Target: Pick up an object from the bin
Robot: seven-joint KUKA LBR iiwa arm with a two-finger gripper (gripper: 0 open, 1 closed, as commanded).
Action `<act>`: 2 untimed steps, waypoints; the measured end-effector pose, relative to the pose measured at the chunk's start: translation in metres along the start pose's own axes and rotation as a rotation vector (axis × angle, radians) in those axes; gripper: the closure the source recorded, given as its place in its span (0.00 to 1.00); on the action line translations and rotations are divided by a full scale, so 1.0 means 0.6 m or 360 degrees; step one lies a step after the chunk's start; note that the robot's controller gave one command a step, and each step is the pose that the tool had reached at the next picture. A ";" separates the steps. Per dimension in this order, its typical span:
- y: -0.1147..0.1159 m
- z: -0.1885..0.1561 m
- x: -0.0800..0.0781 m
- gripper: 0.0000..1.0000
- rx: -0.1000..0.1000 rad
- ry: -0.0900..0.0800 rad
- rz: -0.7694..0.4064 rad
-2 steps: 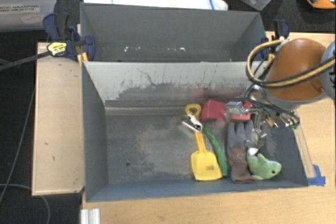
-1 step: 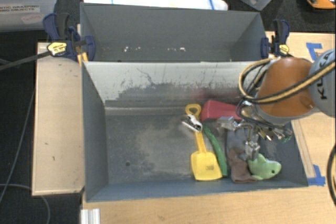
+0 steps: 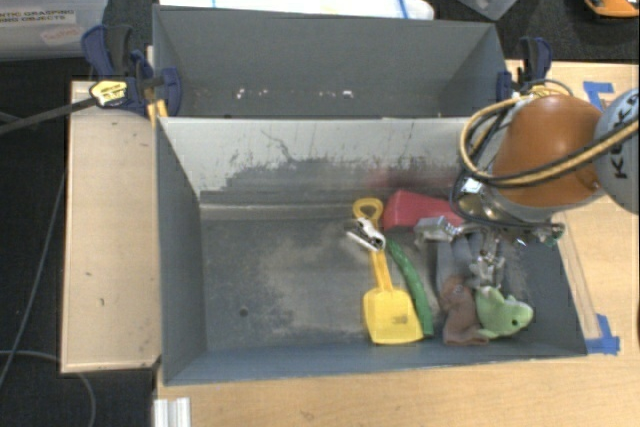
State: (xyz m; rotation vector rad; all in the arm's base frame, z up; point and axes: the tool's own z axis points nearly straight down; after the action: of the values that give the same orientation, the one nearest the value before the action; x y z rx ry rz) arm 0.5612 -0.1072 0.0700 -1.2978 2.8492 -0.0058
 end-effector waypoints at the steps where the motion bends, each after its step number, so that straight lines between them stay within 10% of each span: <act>1: 0.041 -0.007 0.009 1.00 -0.0006 0.0005 0.0424; 2: 0.041 -0.007 0.009 1.00 -0.0006 0.0005 0.0423</act>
Offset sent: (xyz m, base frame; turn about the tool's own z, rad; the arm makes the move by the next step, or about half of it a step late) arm 0.0000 0.0000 0.0000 0.0000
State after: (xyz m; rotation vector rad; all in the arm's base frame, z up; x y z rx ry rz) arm 0.5390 -0.0955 0.0742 -0.9101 2.9998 -0.0006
